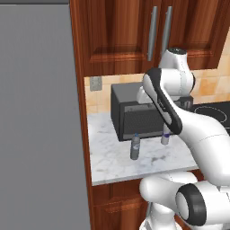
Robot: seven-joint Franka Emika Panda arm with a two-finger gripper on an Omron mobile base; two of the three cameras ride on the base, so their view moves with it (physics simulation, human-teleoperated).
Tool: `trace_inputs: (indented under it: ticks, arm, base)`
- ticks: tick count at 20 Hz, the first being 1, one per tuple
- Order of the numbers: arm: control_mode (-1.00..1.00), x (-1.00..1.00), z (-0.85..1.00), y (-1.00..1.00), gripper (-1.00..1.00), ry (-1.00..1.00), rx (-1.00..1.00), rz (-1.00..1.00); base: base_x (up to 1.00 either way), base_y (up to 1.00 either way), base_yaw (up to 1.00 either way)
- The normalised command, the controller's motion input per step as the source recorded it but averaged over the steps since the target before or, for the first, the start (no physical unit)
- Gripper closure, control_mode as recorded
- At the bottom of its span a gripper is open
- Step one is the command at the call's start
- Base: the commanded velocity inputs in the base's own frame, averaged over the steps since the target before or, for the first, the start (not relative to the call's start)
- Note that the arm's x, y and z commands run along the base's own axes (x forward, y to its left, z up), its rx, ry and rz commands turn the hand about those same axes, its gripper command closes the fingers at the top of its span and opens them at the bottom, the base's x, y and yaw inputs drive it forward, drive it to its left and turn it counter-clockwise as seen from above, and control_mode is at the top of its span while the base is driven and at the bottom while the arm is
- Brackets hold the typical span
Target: Take the bottled waters from the counter and place them in the freezer to freeze. Close the freezer door after placing the bottles.
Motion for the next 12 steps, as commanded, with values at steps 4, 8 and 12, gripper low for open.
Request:
trace_inputs:
  ticks: [4,8,12]
  arm:
    - [-1.0,0.02,-0.07,-0.23,-1.0,0.0,0.01,0.0]
    - [-1.0,-0.37,-0.21,-0.68,-1.0,-0.1,0.07,0.05]
    - [-1.0,-0.65,-0.21,-0.58,-1.0,-0.21,0.07,0.03]
  base:
    - [0.0,0.0,0.0]
    - [0.0,0.0,0.0]
    - [0.0,0.0,0.0]
